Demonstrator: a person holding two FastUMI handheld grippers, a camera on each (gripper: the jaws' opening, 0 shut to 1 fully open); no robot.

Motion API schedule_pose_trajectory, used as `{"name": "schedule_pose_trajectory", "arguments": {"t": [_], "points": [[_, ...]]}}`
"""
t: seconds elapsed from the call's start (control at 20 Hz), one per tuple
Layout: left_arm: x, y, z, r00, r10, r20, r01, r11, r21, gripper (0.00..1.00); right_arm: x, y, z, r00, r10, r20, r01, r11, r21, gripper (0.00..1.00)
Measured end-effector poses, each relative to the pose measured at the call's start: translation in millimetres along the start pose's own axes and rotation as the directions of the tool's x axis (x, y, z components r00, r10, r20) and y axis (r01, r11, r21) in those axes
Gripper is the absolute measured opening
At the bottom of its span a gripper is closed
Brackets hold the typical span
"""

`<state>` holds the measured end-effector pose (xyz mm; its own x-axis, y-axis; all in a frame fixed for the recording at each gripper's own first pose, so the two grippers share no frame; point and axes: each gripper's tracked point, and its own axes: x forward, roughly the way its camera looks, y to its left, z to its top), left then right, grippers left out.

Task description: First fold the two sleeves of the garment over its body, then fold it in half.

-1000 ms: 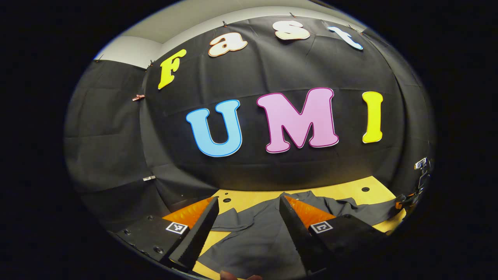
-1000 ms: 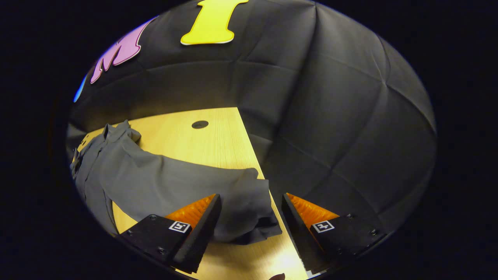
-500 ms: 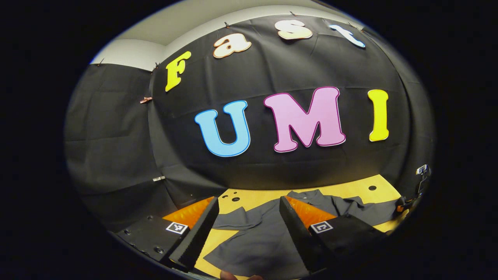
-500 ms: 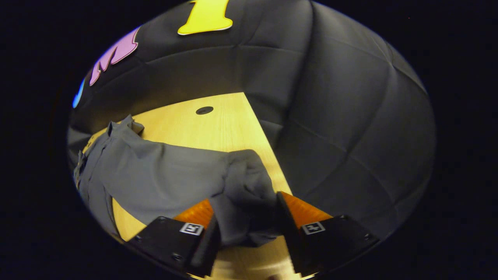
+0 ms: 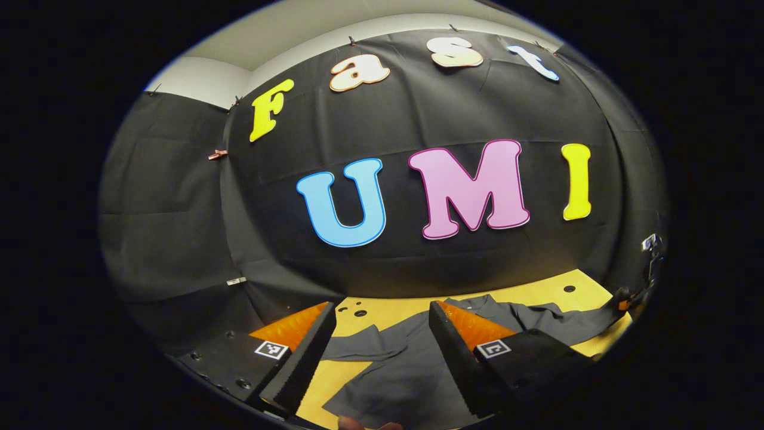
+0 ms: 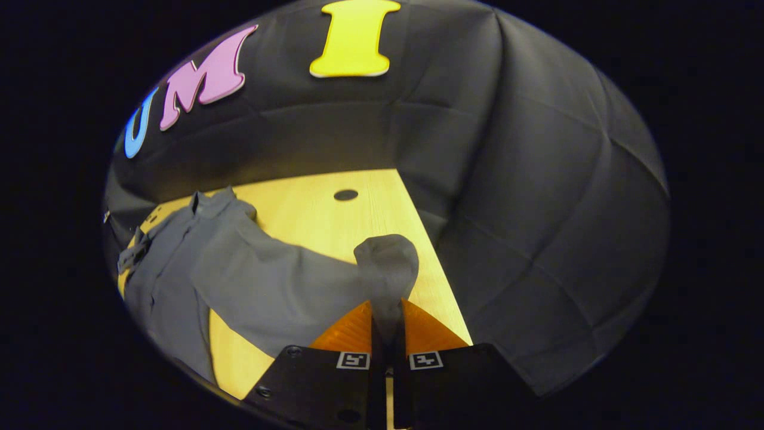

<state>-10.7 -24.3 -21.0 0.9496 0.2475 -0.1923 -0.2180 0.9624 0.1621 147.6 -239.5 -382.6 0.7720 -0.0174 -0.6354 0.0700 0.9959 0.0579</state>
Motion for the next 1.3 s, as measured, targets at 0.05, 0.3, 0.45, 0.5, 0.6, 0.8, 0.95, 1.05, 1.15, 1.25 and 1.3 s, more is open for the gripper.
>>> {"name": "schedule_pose_trajectory", "arguments": {"t": [0.05,0.3,0.45,0.5,0.6,0.8,0.95,1.05,1.15,1.25,1.3], "points": [[5,7,-1,1.000,-0.016,0.004,0.016,1.000,-0.006,0.99,-13,0,9,1.000,-0.019,0.023,0.019,1.000,0.004,0.09],[23,48,-6,0.995,-0.089,0.040,0.090,0.996,-0.018,0.99,-71,24,43,0.987,-0.093,0.132,0.094,0.996,0.001,0.09],[36,68,-12,0.990,-0.130,0.056,0.131,0.991,-0.019,0.99,-100,47,59,0.981,-0.102,0.167,0.101,0.995,0.018,0.09],[39,73,-15,0.988,-0.141,0.058,0.143,0.989,-0.027,0.98,-116,59,64,0.979,-0.089,0.181,0.087,0.996,0.015,0.09],[45,85,-21,0.984,-0.164,0.062,0.167,0.985,-0.047,0.98,-138,88,74,0.975,-0.066,0.212,0.067,0.998,0.002,0.09],[60,110,-35,0.979,-0.194,0.061,0.198,0.977,-0.073,0.99,-157,158,103,0.961,-0.017,0.277,0.021,1.000,-0.012,0.09],[72,134,-45,0.977,-0.204,0.061,0.209,0.973,-0.097,0.99,-164,217,123,0.949,0.041,0.313,-0.042,0.999,-0.005,0.09],[81,155,-55,0.981,-0.188,0.052,0.193,0.975,-0.108,0.99,-164,258,131,0.942,0.081,0.325,-0.077,0.997,-0.025,0.09],[89,175,-64,0.984,-0.171,0.042,0.175,0.978,-0.114,0.99,-162,297,134,0.938,0.125,0.324,-0.115,0.992,-0.050,0.09],[96,195,-74,0.987,-0.158,0.032,0.160,0.981,-0.112,0.99,-158,334,134,0.933,0.162,0.320,-0.148,0.987,-0.067,0.09],[100,204,-80,0.988,-0.151,0.025,0.153,0.982,-0.108,0.99,-155,353,132,0.933,0.180,0.312,-0.163,0.984,-0.077,0.09]]}}
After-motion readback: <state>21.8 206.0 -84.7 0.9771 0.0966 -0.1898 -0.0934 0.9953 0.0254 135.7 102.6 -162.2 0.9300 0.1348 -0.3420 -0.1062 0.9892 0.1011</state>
